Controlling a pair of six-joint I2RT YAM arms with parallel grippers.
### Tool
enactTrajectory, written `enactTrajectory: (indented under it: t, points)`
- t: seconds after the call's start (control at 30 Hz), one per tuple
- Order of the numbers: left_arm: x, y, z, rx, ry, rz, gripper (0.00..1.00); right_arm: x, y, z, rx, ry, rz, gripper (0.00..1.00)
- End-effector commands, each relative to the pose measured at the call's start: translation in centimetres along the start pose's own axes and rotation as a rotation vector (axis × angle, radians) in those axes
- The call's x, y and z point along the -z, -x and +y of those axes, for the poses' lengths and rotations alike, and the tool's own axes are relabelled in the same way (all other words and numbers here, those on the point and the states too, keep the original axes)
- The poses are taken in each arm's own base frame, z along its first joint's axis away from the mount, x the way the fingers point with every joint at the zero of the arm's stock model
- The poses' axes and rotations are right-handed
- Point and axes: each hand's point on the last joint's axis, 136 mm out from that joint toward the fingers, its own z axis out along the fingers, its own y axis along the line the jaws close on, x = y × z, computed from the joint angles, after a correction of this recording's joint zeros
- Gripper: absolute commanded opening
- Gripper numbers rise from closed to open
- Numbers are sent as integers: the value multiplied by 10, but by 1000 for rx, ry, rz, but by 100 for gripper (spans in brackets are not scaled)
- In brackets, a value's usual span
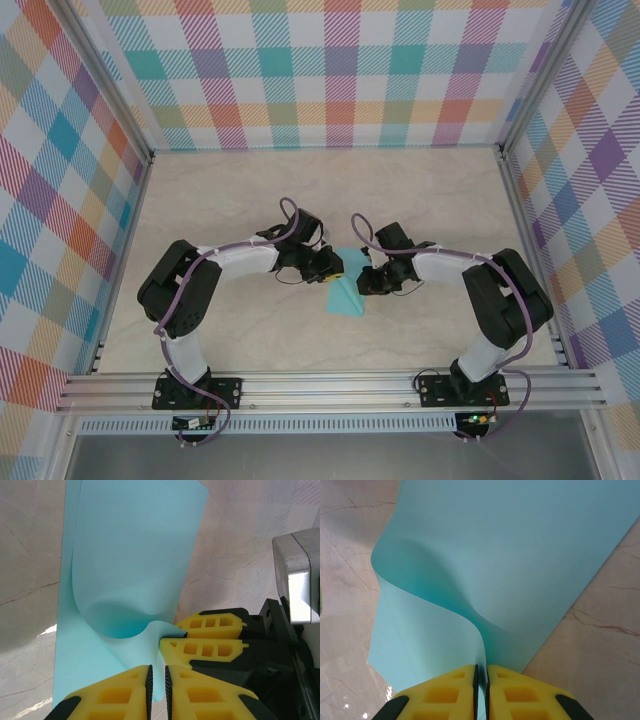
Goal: Fold a paper plane with a square sheet of paper (pick it up from the middle)
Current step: Fold the triangle a second time at the center of the table.
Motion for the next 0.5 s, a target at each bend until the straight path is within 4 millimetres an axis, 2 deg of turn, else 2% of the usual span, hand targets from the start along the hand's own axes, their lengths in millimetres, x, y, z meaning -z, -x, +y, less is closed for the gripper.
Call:
enactTrajectory:
  t: [0.0,0.47]
  points:
    - [-7,-10,-1,3,-12,42,17,2,10,6,16,30,-17,14]
    - [-17,-12,-4,34,-62,58,14,-1,8,1,10,13,-13,14]
